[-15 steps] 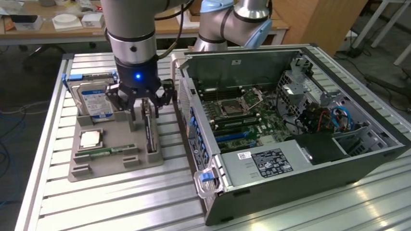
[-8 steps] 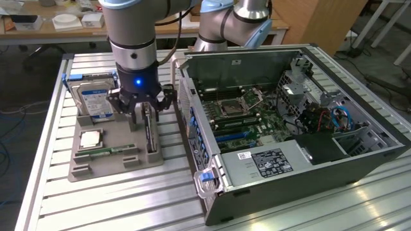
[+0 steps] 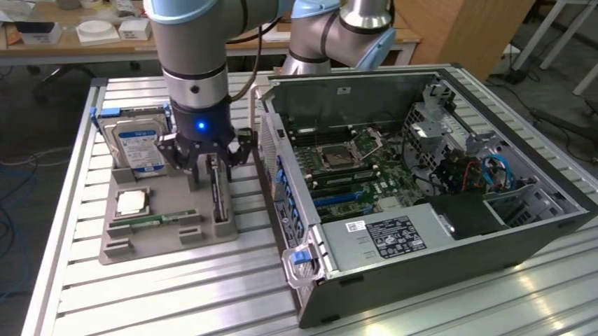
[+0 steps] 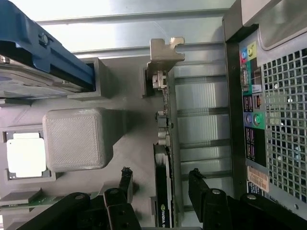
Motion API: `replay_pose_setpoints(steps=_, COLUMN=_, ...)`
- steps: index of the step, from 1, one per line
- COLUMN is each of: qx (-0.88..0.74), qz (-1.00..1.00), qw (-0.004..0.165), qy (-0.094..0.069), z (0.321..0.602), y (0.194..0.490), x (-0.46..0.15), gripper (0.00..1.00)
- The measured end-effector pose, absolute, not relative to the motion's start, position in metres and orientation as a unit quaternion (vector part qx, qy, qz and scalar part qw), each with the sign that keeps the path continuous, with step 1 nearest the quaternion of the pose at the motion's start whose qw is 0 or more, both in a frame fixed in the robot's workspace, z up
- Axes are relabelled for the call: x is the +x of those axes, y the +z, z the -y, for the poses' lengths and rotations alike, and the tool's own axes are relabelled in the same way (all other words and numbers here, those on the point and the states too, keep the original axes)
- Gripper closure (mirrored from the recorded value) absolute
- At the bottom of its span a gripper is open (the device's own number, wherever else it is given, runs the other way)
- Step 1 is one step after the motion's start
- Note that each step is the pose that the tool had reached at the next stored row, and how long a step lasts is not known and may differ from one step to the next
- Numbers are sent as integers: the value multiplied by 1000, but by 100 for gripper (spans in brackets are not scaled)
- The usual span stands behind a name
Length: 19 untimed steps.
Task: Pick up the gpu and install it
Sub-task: 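Pick up the gpu and move the gpu toward the slot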
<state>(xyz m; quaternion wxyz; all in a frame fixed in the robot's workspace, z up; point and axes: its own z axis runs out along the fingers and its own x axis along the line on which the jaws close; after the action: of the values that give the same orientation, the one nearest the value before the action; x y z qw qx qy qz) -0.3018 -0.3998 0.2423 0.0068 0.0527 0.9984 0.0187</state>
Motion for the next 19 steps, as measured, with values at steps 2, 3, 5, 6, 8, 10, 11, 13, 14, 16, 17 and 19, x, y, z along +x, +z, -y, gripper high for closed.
replay_pose_setpoints(steps=2, qx=54, qz=-998, qw=7, qy=19, z=400, y=239, x=-302, gripper=41)
replay_pose_setpoints(steps=3, qx=54, qz=-998, qw=7, qy=19, z=400, y=238, x=-302, gripper=41)
replay_pose_setpoints(steps=5, qx=55, qz=-998, qw=7, qy=19, z=400, y=235, x=-302, gripper=41)
replay_pose_setpoints(steps=6, qx=56, qz=-998, qw=7, qy=19, z=400, y=234, x=-302, gripper=41)
replay_pose_setpoints(steps=8, qx=57, qz=-998, qw=7, qy=19, z=400, y=231, x=-302, gripper=41)
replay_pose_setpoints(steps=10, qx=58, qz=-998, qw=7, qy=19, z=400, y=230, x=-301, gripper=41)
replay_pose_setpoints(steps=11, qx=58, qz=-998, qw=7, qy=19, z=400, y=230, x=-301, gripper=41)
replay_pose_setpoints(steps=13, qx=58, qz=-998, qw=7, qy=19, z=400, y=230, x=-301, gripper=41)
replay_pose_setpoints(steps=14, qx=58, qz=-998, qw=7, qy=19, z=400, y=230, x=-301, gripper=41)
replay_pose_setpoints(steps=16, qx=58, qz=-998, qw=7, qy=19, z=400, y=230, x=-301, gripper=41)
replay_pose_setpoints(steps=17, qx=58, qz=-998, qw=7, qy=19, z=400, y=230, x=-301, gripper=41)
replay_pose_setpoints(steps=19, qx=58, qz=-998, qw=7, qy=19, z=400, y=230, x=-301, gripper=41)
